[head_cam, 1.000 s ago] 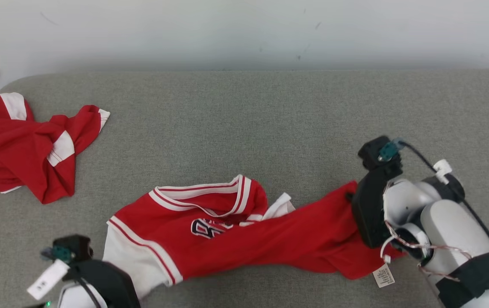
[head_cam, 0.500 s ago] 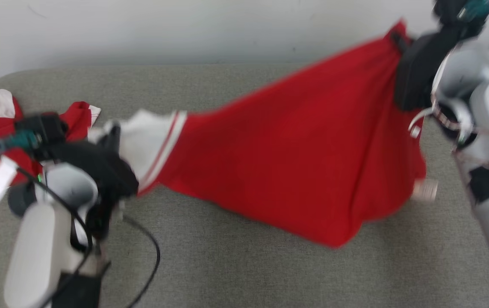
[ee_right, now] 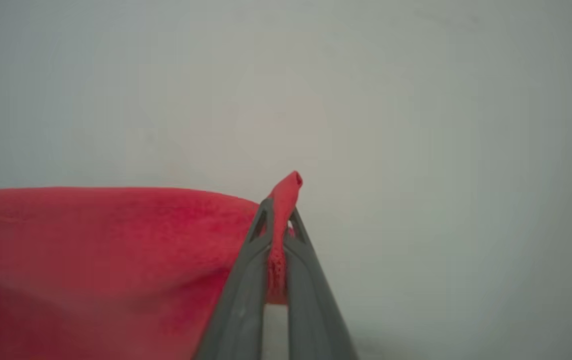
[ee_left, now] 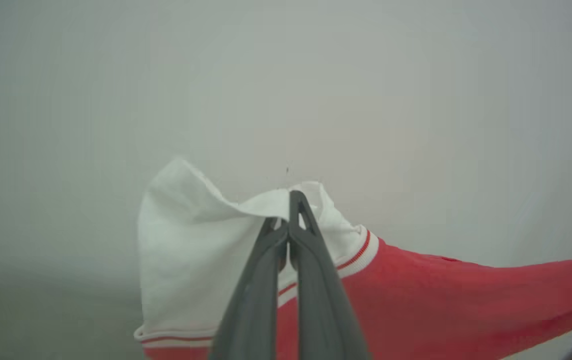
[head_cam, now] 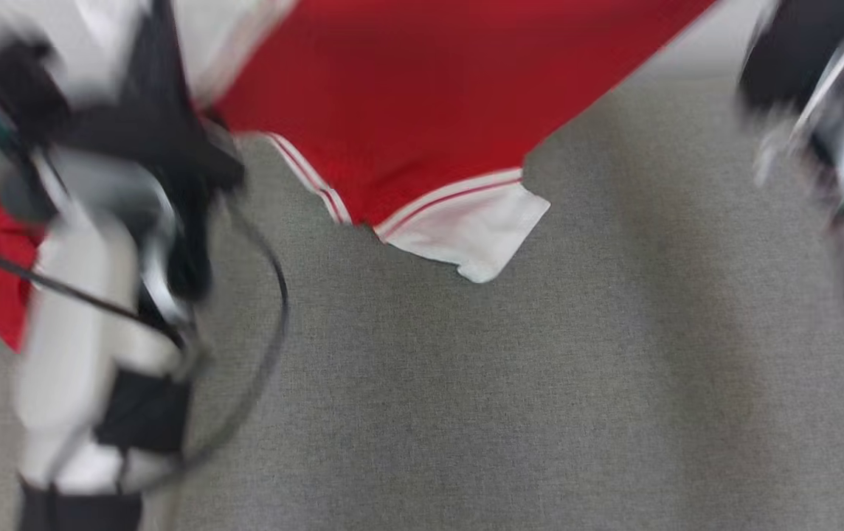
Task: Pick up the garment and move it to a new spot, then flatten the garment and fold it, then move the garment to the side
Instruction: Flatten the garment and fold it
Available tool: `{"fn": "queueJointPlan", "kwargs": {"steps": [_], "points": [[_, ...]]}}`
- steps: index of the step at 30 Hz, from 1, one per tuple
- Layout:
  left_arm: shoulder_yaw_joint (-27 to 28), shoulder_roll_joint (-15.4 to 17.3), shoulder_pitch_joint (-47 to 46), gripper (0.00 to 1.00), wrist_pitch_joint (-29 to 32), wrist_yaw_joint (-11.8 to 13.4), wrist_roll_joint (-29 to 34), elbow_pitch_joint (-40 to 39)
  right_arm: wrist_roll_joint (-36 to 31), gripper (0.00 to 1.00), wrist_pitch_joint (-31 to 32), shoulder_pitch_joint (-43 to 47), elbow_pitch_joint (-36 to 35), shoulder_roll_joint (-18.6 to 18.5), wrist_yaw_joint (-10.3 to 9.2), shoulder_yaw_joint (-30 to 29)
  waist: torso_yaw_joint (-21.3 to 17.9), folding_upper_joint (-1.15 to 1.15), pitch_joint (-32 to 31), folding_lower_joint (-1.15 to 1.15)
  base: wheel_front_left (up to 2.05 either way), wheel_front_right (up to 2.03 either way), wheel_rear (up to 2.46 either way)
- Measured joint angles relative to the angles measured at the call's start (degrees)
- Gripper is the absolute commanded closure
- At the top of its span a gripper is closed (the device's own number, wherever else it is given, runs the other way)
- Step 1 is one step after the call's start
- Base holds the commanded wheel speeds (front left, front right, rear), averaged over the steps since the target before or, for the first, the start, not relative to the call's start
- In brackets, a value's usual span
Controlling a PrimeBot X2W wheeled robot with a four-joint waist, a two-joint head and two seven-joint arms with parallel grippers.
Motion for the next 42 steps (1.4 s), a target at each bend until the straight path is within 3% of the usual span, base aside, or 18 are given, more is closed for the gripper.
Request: {"fn": "queueJointPlan", "kwargs": {"steps": [4,9,16,23,24,25,26,35,39,42], "points": [[-2.8,0.1,13.0,1.0,-2.8,0.0,-0.6,3.5,-0.4,1.0,-0.2,15.2,1.3,-0.5,2.26,2.7,0.0,0.01,0.3,0.01,0.0,0.0,0.0],[-4.7,0.4,25.2,1.0,-5.9,0.2,-1.4,6.4,-0.4,1.0,-0.4,28.8,2.6,-0.5,2.23,4.2,-0.1,0.0,-0.7,0.0,0.0,0.0,0.0],[-5.8,0.4,32.4,1.0,-8.4,0.2,-1.7,8.7,0.7,1.0,-1.7,37.8,3.1,-0.2,1.64,3.8,0.1,0.0,-3.6,0.0,0.0,0.0,0.0],[-5.3,0.6,38.2,1.0,-10.1,0.2,-1.7,12.2,1.7,1.0,-1.1,44.6,3.0,2.2,1.04,4.8,-0.2,0.0,-7.6,-0.01,0.0,0.0,0.0],[-5.5,0.6,38.8,0.93,-10.1,0.2,-1.7,12.7,1.8,1.0,-1.1,45.2,2.9,2.4,0.64,4.8,-0.3,0.0,-8.1,-0.01,0.0,0.0,0.0],[-5.7,0.6,39.5,0.27,-10.1,0.2,-1.7,12.9,1.8,0.6,-1.1,45.9,2.8,2.5,0.58,4.8,-0.4,-0.01,-8.5,0.0,0.0,0.0,0.0],[-5.8,0.6,40.1,0.0,-10.1,0.2,-1.7,13.2,2.1,0.0,-1.1,46.6,2.5,2.8,0.12,4.7,-0.5,-0.01,-9.0,-0.01,0.0,0.0,0.0],[-4.3,1.1,44.7,0.0,-11.5,-0.1,-3.7,13.9,4.6,0.0,-1.3,53.0,0.6,4.6,-1.48,3.4,-1.5,-0.01,-12.0,-0.01,0.0,0.0,0.0],[-2.3,2.2,46.9,0.0,-14.4,-0.2,-4.3,11.9,5.8,0.0,-2.9,55.8,-1.7,4.9,-3.18,1.4,-1.9,-0.01,-13.4,0.0,0.0,0.0,0.0],[-1.8,4.3,48.2,0.0,-16.2,-1.8,-4.0,8.4,6.9,0.0,-5.2,57.4,-4.4,5.7,-5.13,-1.2,-2.2,-0.01,-14.5,0.0,0.0,0.0,0.0]]}}
